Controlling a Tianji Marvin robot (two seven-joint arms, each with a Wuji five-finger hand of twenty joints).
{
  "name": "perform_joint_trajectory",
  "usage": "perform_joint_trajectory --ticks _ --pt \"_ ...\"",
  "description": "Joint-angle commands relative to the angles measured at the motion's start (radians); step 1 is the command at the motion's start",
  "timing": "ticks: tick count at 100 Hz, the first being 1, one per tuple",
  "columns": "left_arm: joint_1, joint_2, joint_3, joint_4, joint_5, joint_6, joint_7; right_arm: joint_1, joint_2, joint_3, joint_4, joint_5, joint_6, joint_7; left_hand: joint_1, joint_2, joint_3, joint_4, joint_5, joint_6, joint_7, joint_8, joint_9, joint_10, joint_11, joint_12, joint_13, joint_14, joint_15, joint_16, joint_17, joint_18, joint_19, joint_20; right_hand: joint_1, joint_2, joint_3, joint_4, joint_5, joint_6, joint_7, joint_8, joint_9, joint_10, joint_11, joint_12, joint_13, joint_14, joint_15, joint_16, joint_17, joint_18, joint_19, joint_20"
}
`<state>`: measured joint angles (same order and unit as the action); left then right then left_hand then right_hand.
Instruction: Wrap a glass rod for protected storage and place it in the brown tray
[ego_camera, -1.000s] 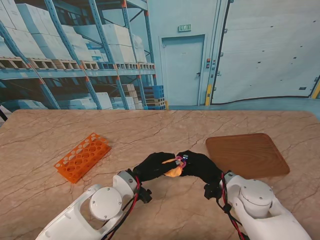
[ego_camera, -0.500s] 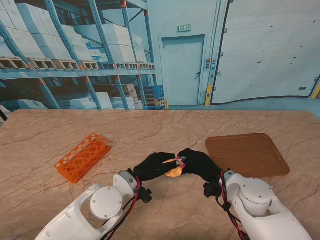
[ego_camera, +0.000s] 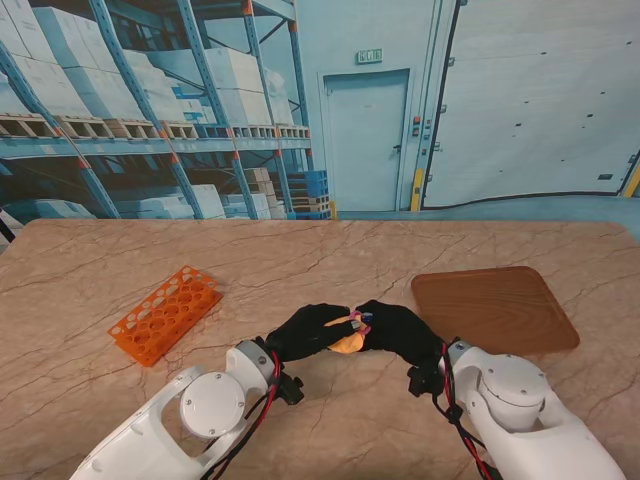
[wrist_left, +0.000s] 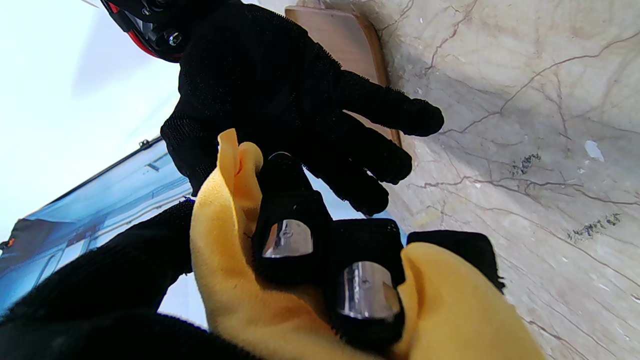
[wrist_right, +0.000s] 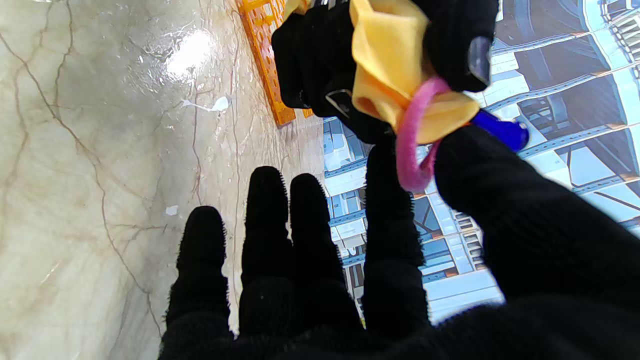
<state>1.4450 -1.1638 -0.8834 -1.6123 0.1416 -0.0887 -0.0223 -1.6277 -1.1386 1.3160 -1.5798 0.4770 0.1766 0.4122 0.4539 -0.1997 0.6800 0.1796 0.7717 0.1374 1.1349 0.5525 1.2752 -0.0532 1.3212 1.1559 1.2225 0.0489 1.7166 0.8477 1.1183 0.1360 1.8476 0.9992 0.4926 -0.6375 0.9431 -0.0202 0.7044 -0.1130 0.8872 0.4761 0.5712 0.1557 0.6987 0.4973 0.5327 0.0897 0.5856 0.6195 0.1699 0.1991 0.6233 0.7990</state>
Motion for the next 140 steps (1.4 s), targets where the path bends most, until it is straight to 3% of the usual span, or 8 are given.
perform_joint_trajectory --ticks 1,22,52,70,89,101,122,140 --pt "0.004 -0.003 0.002 0.001 -0.001 0.006 -0.003 -0.002 -0.004 -0.004 -0.012 -0.002 0.000 -0.002 0.004 0.026 0.047 -0.008 0.009 0.012 -0.011 0.007 0.052 -0.025 0.019 0.012 0.048 0.014 0.128 0.013 -0.004 -0.011 0.246 0.032 0.033 -0.054 -0.013 -0.018 0.041 -0.039 0.074 -0.015 0.029 -0.022 -0.005 0.005 0.015 -0.023 0.008 0.016 0.007 -0.006 -0.022 0.034" --pt "0.004 -0.003 0.003 0.001 -0.002 0.008 -0.003 0.000 -0.006 -0.006 -0.013 0.000 -0.002 -0.009 0.005 0.026 0.047 -0.008 0.009 0.011 -0.011 0.008 0.052 -0.026 0.019 0.012 0.048 0.014 0.128 0.014 -0.004 -0.012 0.246 0.032 0.116 -0.008 0.044 -0.003 0.104 -0.071 0.109 -0.015 0.065 -0.033 0.014 0.009 0.038 -0.027 0.033 0.024 0.025 -0.009 -0.013 0.036" --pt "0.007 -0.005 0.001 0.002 -0.001 -0.008 0.007 -0.011 -0.011 -0.008 -0.031 -0.029 0.007 -0.061 0.008 0.028 0.039 -0.012 0.003 0.003 -0.006 0.009 0.053 -0.034 0.020 0.012 0.048 0.010 0.127 0.014 -0.003 -0.020 0.246 0.031 0.111 -0.003 0.105 0.060 0.087 -0.054 0.156 0.050 0.089 -0.030 0.061 0.020 0.047 -0.025 0.094 0.045 0.035 -0.015 0.013 0.038" --pt "0.010 -0.009 0.001 0.000 -0.011 -0.009 0.018 -0.021 -0.003 -0.029 -0.032 -0.138 -0.020 -0.098 0.008 0.028 0.036 -0.014 -0.001 0.000 -0.003 0.008 0.054 -0.035 0.019 0.011 0.048 0.007 0.126 0.013 -0.003 -0.028 0.246 0.025 0.128 0.020 0.093 0.031 0.063 -0.044 0.159 0.074 0.093 -0.028 0.094 0.026 0.050 -0.023 0.130 0.053 0.039 -0.015 0.038 0.036" --pt "0.017 -0.014 -0.003 -0.005 -0.016 -0.005 0.037 -0.041 0.002 -0.033 -0.031 -0.163 -0.058 -0.096 0.015 0.032 0.025 -0.022 -0.007 0.002 -0.001 0.006 0.050 -0.037 0.018 0.011 0.048 0.004 0.124 0.013 -0.003 -0.031 0.246 0.020 0.171 0.052 0.048 -0.016 0.041 -0.041 0.158 0.098 0.089 -0.029 0.115 0.034 0.049 -0.028 0.142 0.052 0.037 -0.017 0.059 0.023" --pt "0.018 -0.016 -0.006 -0.005 -0.014 -0.003 0.043 -0.057 0.003 -0.035 -0.035 -0.184 -0.107 -0.115 0.017 0.031 0.024 -0.024 -0.010 0.000 -0.002 0.004 0.048 -0.036 0.018 0.012 0.048 0.004 0.124 0.013 -0.003 -0.032 0.246 0.018 0.139 0.003 0.104 0.042 0.062 -0.042 0.172 0.102 0.108 -0.028 0.134 0.045 0.066 -0.028 0.164 0.061 0.042 -0.013 0.076 0.013" --pt "0.017 -0.021 -0.006 0.000 -0.014 0.010 0.057 -0.090 -0.001 -0.037 -0.060 -0.234 -0.197 -0.184 0.021 0.031 0.020 -0.026 -0.013 -0.002 -0.004 -0.002 0.043 -0.035 0.018 0.012 0.048 0.004 0.124 0.013 -0.003 -0.031 0.246 0.014 0.056 -0.082 0.208 0.322 0.095 -0.060 0.258 0.189 0.156 0.030 0.257 0.103 0.111 -0.011 0.337 0.144 0.083 -0.007 0.178 0.000" --pt "0.016 -0.024 -0.006 0.001 -0.015 0.022 0.067 -0.109 -0.005 -0.047 -0.078 -0.330 -0.287 -0.273 0.025 0.031 0.017 -0.028 -0.016 -0.002 -0.003 -0.004 0.039 -0.034 0.018 0.013 0.048 0.004 0.124 0.013 -0.003 -0.030 0.246 0.012 0.033 -0.082 0.220 0.412 0.087 -0.073 0.296 0.226 0.155 0.047 0.300 0.120 0.120 -0.010 0.401 0.167 0.097 -0.015 0.255 -0.003"
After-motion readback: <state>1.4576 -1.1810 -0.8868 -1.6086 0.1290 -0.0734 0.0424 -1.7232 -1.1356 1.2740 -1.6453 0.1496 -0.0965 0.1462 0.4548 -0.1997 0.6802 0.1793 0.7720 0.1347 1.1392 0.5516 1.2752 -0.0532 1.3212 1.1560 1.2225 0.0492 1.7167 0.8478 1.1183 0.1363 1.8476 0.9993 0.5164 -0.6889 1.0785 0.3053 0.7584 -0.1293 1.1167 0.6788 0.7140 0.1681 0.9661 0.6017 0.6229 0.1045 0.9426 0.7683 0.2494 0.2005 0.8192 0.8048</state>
